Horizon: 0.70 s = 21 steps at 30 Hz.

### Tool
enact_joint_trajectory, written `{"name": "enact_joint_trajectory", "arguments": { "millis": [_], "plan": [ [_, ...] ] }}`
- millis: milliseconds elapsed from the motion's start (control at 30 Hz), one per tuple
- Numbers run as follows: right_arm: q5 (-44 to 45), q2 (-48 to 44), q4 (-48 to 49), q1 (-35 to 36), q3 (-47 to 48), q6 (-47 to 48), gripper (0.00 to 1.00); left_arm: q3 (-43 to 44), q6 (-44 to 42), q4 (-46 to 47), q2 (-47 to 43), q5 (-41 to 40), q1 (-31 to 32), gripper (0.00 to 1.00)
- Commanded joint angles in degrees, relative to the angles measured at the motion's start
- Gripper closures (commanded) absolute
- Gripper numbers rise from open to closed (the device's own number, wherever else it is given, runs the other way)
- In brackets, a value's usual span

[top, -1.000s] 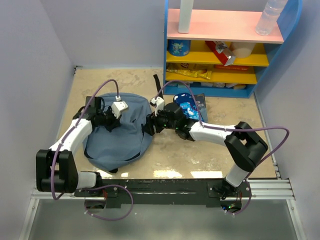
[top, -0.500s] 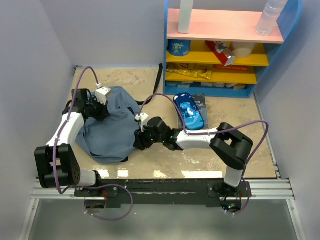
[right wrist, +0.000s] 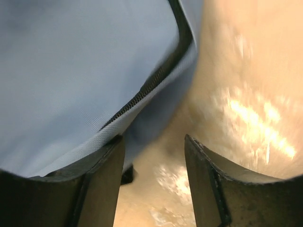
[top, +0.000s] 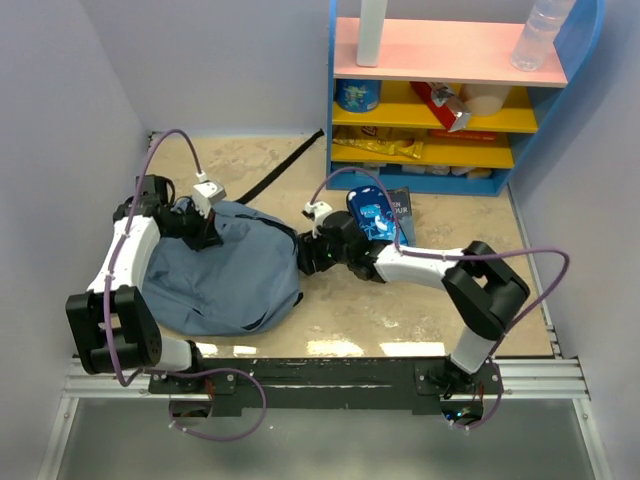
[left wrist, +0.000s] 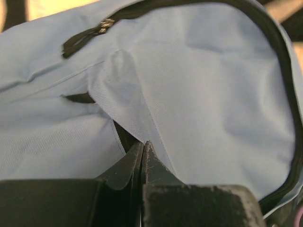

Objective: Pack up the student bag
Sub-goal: Adjust the student bag at the center of the board.

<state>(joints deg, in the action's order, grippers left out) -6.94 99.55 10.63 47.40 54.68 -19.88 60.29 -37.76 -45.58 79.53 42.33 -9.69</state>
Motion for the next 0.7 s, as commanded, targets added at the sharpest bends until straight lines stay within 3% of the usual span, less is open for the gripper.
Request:
{"name": "enact_joint_trajectory", "arguments": {
  "millis": [0, 133, 400, 667],
  "plan": [
    [1.22, -6.30, 0.55, 0.50, 9.37, 4.93, 0.41, 1.07, -16.71, -11.71, 1.95, 8.74, 1.08, 1.00],
    [3.86, -2.79, -3.33, -0.55, 15.19, 9.76, 0.38, -1.05, -26.98, -17.85, 2.82, 7.16, 1.69, 1.00],
    [-3.42, 8.37, -2.98, -0.90, 22.57, 13.11, 0.40, 0.17, -40.37, -28.76, 2.92, 6.37, 3.45, 1.00],
    [-8.17, 7.33, 2.37, 0.24, 14.85, 12.32, 0.43, 1.58, -43.89, -29.74, -0.43, 6.01, 3.54, 1.00]
  ]
}}
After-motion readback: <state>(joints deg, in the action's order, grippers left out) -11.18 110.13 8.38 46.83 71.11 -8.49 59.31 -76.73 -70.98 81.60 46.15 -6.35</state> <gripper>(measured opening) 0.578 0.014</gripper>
